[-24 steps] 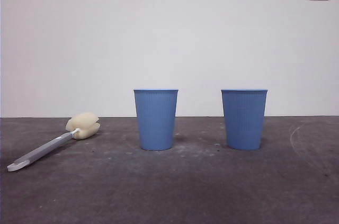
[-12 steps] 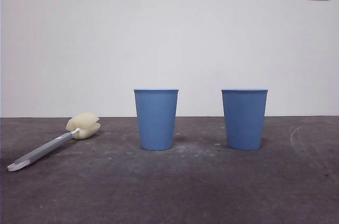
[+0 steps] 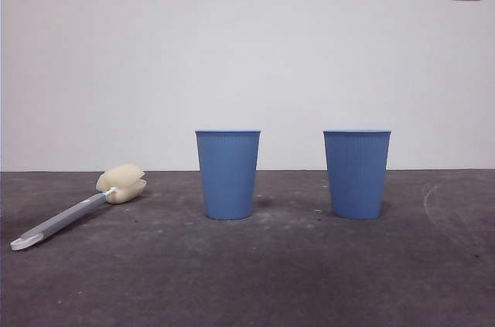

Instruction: Pick up the cup brush,pick up the cup,insert the brush into the cup,clean the cup,put the cup brush back,put the cup back to the fixed position on the table

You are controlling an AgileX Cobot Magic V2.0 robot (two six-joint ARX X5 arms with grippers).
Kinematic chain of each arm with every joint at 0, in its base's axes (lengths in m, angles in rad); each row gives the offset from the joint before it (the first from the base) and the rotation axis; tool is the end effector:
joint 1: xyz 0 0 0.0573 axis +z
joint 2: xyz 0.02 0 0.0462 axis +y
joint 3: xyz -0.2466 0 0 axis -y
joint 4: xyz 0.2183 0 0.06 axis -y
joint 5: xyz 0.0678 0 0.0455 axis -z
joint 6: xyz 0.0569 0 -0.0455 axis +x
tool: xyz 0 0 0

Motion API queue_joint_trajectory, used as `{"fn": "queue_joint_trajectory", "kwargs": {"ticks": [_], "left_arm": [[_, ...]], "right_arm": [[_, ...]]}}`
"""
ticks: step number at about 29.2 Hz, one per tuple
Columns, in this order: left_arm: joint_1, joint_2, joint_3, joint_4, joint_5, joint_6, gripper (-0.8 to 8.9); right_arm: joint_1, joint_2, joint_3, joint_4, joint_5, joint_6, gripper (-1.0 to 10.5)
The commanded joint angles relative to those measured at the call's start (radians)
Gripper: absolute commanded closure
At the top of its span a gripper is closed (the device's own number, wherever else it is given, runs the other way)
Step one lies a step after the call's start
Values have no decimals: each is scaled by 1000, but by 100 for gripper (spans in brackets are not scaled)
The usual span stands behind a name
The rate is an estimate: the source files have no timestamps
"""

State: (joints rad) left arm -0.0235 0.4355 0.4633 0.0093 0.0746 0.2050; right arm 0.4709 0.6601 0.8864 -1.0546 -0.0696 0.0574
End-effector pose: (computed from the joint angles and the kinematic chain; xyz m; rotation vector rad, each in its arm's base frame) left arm 0.1373 -0.0075 0.2782 0.2058 -0.0470 -0.0939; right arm 0.0951 0.0528 0.2704 -0.1141 0.8349 0.4848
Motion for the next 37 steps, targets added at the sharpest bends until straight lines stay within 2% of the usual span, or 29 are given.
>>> {"fn": "queue_joint_trajectory", "kwargs": {"ticks": [1,7,12,19,24,37], "left_arm": [[66,-91,-122,68,-35,28,817],[127,-269,-329,74,-56,17,817],[129,-373,-455,71,-57,-49,817],[129,-431,-452,-188,-74,-48,817],[130,-431,-451,-177,7,-100,817],[129,-393,-451,-177,11,-100,817]], "right_arm": [[0,-1,3,6,10,10,946],[0,-1,3,6,10,10,946],[0,-1,3,6,10,10,946],[0,-1,3,6,10,10,946],[0,-1,3,5,11,10,946],[0,-1,3,6,11,10,946]]}}
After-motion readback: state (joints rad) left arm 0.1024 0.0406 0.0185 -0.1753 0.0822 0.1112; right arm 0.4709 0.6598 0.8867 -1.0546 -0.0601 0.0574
